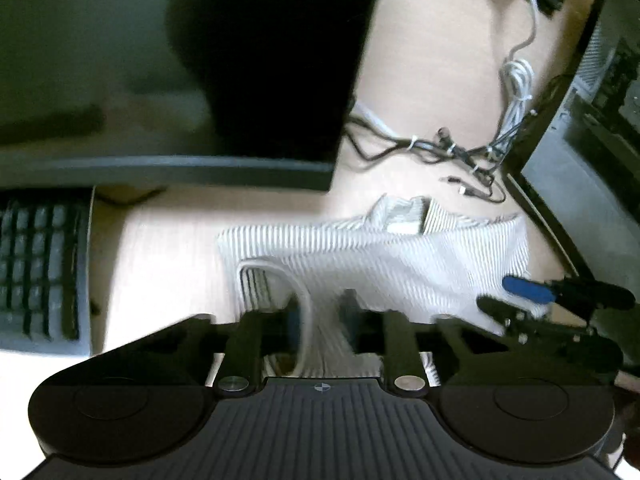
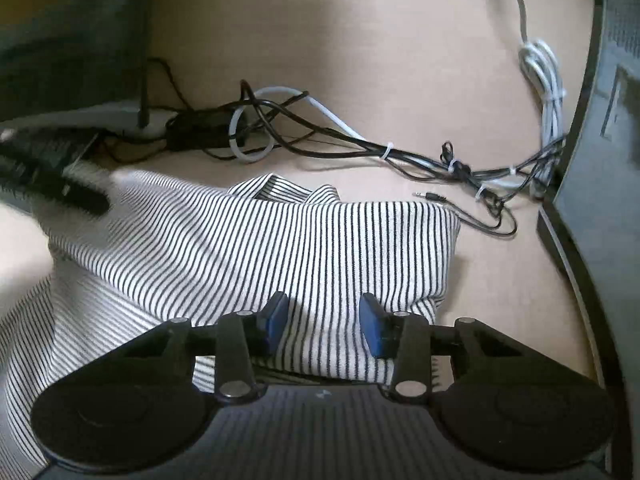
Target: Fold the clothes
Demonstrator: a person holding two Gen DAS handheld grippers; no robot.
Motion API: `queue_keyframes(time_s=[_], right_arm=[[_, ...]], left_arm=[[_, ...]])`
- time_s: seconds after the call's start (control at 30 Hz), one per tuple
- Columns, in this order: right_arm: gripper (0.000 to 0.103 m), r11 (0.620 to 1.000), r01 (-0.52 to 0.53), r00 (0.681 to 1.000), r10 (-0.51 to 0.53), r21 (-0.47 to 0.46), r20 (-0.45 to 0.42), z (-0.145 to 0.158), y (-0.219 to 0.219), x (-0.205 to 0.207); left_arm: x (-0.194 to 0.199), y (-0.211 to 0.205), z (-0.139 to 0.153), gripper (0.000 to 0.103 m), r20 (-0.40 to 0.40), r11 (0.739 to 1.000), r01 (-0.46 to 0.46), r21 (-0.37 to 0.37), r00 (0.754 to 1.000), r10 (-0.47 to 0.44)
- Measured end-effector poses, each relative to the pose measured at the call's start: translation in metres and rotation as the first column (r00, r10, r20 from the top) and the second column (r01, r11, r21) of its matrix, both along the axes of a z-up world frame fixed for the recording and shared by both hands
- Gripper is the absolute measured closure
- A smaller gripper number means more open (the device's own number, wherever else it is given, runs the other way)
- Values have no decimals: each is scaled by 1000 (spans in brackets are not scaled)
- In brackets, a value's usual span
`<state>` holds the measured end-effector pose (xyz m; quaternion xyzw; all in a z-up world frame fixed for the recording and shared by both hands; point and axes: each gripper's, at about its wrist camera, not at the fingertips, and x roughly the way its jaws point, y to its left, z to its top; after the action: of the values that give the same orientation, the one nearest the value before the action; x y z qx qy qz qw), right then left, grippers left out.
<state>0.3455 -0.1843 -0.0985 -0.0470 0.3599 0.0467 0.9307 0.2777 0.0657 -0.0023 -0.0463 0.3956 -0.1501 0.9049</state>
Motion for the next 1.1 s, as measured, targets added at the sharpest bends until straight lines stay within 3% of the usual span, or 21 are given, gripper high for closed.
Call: queue_keyframes(time_s=[0.17, 0.37, 0.53, 0.6, 0.67, 0.83, 0.97, 1.1], right_arm=[[65, 1000, 4, 1000, -4, -24, 6, -3, 0, 2], [64, 998, 17, 1000, -18, -58, -8, -3, -10, 5], [56, 997, 35, 999, -37, -75, -22, 5, -15, 10], [64, 998, 48, 999, -48, -51, -10, 13, -17, 13], [72, 999, 45, 999, -45, -20, 0, 18, -17, 20], [72, 999, 38, 999, -38, 38, 2, 25, -17, 38], [69, 998, 59, 994, -57, 20, -89, -4, -25, 55], [66, 993, 76, 993, -66, 96, -98, 9, -32, 69]], left_arm=[[10, -11, 7, 84, 66, 998, 31, 49, 997, -34], [29, -7, -20, 83, 33, 992, 0, 128, 999, -4], [20, 10, -22, 80, 5, 996, -44, 81, 999, 43], [11, 13, -10, 68, 19, 997, -54, 58, 998, 53], [2, 17, 4, 66, 33, 999, -44, -3, 998, 44], [5, 5, 9, 52, 13, 989, 23, -144, 1000, -22], [20, -6, -20, 52, -53, 996, 17, -92, 998, -22], [26, -8, -34, 50, -93, 997, -9, -76, 996, 2]])
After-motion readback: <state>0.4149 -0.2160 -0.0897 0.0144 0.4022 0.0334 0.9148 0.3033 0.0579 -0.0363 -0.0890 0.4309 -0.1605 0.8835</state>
